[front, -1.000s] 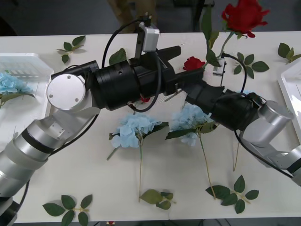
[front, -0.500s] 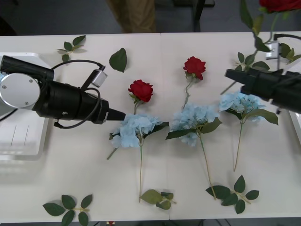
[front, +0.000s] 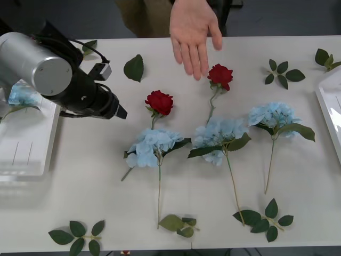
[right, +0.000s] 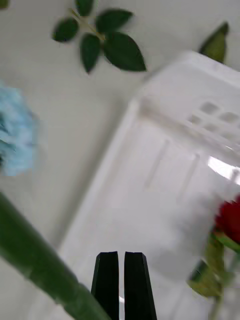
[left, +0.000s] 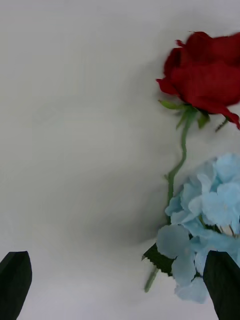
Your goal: Place the red flowers into the right box and the blue flowers into the left box. If a person shows an open palm, hand one flower to the person first, then continue sorting.
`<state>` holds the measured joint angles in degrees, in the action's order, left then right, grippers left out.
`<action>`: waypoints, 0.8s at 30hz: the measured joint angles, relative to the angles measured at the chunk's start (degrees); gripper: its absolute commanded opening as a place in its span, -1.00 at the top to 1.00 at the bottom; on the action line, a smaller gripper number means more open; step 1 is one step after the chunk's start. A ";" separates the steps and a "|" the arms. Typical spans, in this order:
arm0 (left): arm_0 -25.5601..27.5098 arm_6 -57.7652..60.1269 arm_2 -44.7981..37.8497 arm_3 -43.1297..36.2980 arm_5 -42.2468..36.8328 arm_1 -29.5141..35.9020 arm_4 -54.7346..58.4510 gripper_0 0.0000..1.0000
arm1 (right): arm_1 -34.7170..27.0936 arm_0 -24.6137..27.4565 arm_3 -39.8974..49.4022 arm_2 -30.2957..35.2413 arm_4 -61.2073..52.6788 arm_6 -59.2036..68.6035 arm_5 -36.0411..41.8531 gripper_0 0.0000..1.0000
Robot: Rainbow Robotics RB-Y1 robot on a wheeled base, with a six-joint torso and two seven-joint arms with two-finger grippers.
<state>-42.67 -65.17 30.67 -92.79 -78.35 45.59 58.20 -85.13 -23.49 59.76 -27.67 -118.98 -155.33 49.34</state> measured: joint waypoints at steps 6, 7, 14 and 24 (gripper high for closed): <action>-6.20 10.78 4.72 6.78 -3.12 -5.50 -6.94 -1.00 | 1.56 -0.05 -6.95 0.00 12.03 1.80 -5.65 1.00; -6.56 9.87 5.06 7.32 -3.12 -6.14 -7.65 -1.00 | 2.28 -0.10 -8.17 0.00 13.21 1.93 -6.35 1.00; -6.82 8.21 5.96 7.75 -3.06 -7.04 -9.08 -1.00 | 6.55 -0.14 -13.69 0.00 14.16 2.07 -6.22 1.00; -6.82 8.21 5.96 7.80 -2.98 -7.04 -9.54 -1.00 | 6.66 -0.70 -8.78 0.98 4.78 2.17 3.61 1.00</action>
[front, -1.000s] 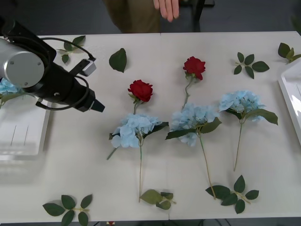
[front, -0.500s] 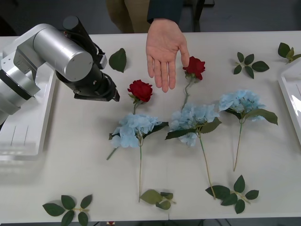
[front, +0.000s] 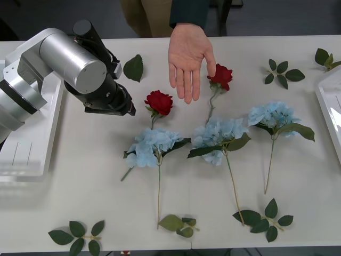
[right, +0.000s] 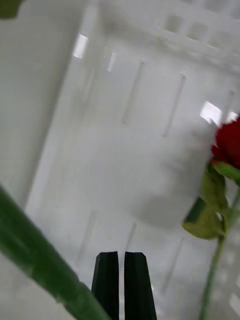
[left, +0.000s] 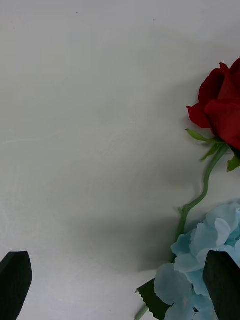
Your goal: Place the red flowers into the right box and the blue flowers into the left box. If a person shows an open palm, hand one flower to the person first, then continue sorting.
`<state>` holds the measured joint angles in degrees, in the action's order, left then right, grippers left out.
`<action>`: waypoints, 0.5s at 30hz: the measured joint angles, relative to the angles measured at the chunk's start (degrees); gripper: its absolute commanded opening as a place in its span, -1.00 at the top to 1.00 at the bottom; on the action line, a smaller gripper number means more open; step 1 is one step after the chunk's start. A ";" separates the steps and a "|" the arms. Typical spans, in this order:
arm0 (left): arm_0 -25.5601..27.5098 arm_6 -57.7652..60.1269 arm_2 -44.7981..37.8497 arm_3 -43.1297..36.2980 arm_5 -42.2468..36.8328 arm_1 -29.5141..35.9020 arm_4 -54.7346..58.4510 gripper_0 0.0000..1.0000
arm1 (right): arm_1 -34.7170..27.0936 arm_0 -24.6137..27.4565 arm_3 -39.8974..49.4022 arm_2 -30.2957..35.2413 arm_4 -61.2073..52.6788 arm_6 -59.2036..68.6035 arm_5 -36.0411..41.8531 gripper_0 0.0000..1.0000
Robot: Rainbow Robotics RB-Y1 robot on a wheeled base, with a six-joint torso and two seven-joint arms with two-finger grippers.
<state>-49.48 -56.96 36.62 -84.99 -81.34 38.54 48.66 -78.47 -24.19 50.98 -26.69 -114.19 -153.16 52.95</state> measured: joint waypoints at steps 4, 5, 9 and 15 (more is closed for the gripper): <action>0.00 0.00 0.00 0.03 0.01 -0.02 -0.13 -1.00 | 1.22 -0.69 9.18 0.70 -0.69 9.99 -0.31 1.00; -0.01 0.00 0.00 0.02 0.02 -0.03 -0.15 -1.00 | 1.80 -1.12 11.58 0.73 0.37 15.25 -0.89 1.00; -0.01 0.00 0.00 0.04 0.02 -0.03 -0.19 -1.00 | 5.49 -3.85 19.00 1.01 9.29 33.75 -3.25 1.00; -0.02 -0.01 0.00 0.10 0.03 -0.04 -0.29 -1.00 | 16.57 -6.23 23.69 10.02 23.20 41.61 0.77 1.00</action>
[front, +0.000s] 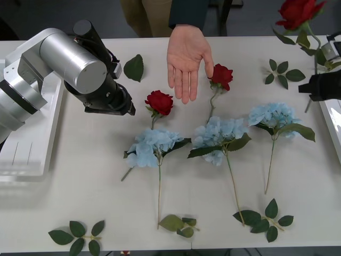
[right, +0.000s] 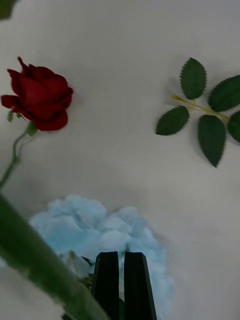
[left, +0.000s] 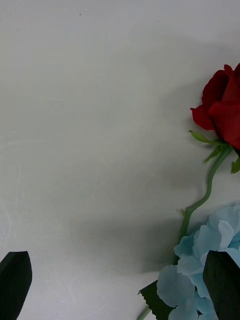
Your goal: Place the red flowers into the right box and the blue flowers into the left box. If a person shows an open palm, hand one flower to the person first, then continue sorting.
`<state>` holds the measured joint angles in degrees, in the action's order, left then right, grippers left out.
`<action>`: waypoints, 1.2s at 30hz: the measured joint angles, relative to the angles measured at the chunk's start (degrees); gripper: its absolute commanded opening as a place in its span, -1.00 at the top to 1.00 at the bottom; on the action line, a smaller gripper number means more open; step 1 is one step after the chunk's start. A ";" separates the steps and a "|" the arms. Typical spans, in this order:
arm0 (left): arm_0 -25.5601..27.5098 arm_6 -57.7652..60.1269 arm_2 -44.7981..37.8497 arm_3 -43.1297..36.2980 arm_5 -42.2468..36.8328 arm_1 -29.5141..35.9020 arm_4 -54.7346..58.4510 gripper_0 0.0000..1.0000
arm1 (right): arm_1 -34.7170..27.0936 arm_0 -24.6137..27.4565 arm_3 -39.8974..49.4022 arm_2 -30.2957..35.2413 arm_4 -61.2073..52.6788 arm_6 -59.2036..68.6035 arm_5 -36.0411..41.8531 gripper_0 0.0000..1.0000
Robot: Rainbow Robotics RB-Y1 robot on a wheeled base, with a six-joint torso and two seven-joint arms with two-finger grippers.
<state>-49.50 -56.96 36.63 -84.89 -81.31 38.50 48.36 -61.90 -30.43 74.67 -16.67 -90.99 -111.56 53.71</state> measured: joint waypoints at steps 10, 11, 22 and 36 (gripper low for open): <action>0.00 -0.10 0.00 0.07 0.01 0.00 -0.04 -1.00 | 18.07 0.00 20.42 23.56 20.70 22.11 18.07 1.00; 0.00 -0.18 0.00 0.07 0.01 0.00 -0.04 -1.00 | 19.88 0.00 23.40 25.03 22.93 24.69 19.59 1.00; -0.01 -0.73 0.00 0.12 0.01 -0.02 -0.04 -1.00 | 37.20 -2.18 42.46 23.14 46.30 36.72 24.78 1.00; -0.01 -0.85 0.00 0.14 0.02 -0.02 -0.04 -1.00 | 41.25 -9.81 41.46 1.85 72.02 49.02 10.71 1.00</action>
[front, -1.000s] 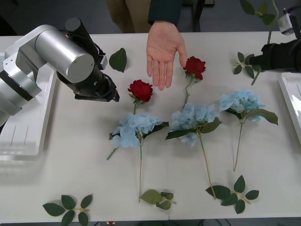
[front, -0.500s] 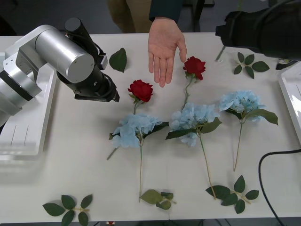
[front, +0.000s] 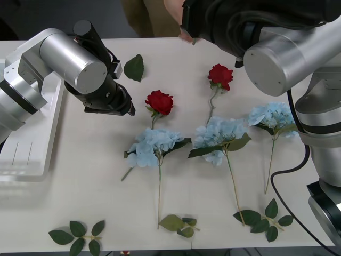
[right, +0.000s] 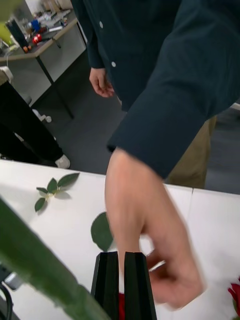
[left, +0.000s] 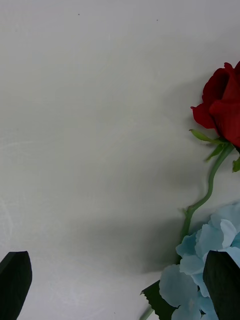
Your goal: Place the red flowers into the right box and the blue flowers into the left box. If a person shows an open palm, hand one flower to the person first, then continue sorting.
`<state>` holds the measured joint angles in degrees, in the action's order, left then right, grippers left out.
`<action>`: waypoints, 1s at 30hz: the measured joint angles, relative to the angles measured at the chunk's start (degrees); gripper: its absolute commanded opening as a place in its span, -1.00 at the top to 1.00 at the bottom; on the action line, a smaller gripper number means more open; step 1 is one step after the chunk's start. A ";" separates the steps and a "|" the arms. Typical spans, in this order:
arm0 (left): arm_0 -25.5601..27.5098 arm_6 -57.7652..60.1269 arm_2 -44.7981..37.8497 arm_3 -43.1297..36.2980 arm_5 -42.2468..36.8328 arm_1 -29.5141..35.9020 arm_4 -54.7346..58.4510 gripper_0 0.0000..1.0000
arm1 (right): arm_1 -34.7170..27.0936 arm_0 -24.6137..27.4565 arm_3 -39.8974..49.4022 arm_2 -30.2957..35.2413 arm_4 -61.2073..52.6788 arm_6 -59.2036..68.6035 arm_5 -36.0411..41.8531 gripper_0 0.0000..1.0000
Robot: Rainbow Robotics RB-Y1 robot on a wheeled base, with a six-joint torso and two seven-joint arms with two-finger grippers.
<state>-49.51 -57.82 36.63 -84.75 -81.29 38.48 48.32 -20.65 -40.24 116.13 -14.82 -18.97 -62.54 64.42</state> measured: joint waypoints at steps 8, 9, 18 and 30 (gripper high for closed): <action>0.00 -0.08 0.00 0.00 0.00 0.00 0.00 -1.00 | 0.01 -0.33 -2.00 -0.71 1.58 0.26 -2.69 1.00; 0.00 -0.14 0.00 0.00 0.00 0.00 0.00 -1.00 | 0.01 -0.33 -2.05 -0.71 1.64 0.26 -2.69 1.00; 0.00 -2.04 0.00 0.00 0.00 0.00 0.00 -1.00 | 0.01 -0.33 -2.18 -0.71 2.13 0.26 -2.71 1.00; 0.00 -2.05 0.00 0.00 0.00 0.00 0.00 -1.00 | 0.01 -0.34 -2.22 -0.71 2.68 0.26 -2.75 -0.93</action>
<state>-49.51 -59.86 36.63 -84.75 -81.29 38.48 48.32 -20.64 -40.58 113.91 -15.53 -16.29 -62.28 61.67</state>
